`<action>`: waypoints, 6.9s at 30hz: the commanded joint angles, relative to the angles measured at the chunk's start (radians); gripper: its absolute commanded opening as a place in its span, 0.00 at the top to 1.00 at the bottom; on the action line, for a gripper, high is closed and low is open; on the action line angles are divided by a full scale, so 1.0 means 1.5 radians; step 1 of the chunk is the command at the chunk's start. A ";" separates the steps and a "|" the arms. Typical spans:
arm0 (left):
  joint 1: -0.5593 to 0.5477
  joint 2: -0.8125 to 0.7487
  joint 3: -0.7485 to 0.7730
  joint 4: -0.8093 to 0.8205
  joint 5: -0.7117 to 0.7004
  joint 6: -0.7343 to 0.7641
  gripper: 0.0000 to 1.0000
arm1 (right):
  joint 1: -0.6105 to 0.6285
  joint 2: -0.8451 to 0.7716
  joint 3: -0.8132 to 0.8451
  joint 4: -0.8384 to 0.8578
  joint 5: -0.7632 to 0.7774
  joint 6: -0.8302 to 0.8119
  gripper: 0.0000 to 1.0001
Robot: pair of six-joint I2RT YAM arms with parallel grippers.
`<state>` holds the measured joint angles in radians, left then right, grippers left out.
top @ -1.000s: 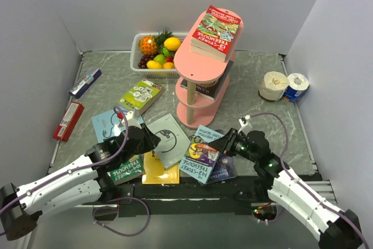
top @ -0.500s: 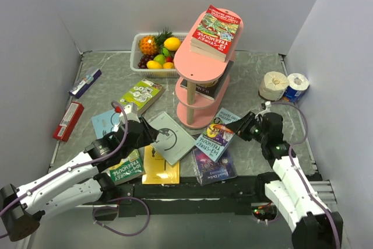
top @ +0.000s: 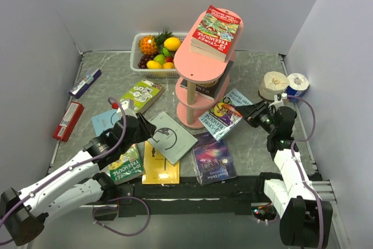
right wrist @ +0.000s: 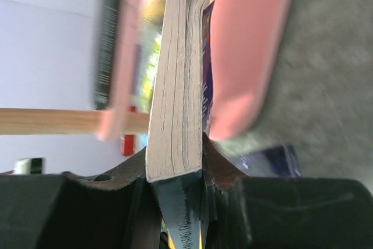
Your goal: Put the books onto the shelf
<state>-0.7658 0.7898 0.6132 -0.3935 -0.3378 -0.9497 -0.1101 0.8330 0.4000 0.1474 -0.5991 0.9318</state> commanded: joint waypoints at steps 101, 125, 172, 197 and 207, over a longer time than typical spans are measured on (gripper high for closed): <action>0.147 0.098 0.293 0.082 0.136 0.098 0.57 | 0.035 0.306 0.749 0.228 -0.099 0.377 1.00; 0.245 0.182 0.315 0.120 0.256 0.104 0.57 | 0.007 0.559 0.986 -0.095 -0.220 0.265 0.94; 0.273 0.183 0.281 0.140 0.305 0.093 0.57 | 0.046 0.677 1.290 -0.603 -0.012 -0.056 0.54; 0.274 0.183 0.266 0.144 0.313 0.092 0.57 | 0.045 0.593 1.209 -0.632 0.010 -0.102 0.14; 0.274 0.178 0.259 0.150 0.320 0.086 0.57 | 0.044 0.538 1.109 -0.527 -0.073 -0.042 0.49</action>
<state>-0.3588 1.0649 1.0073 -0.2123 0.1196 -0.8089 -0.0399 1.6817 2.0743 -0.7567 -0.6479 0.8330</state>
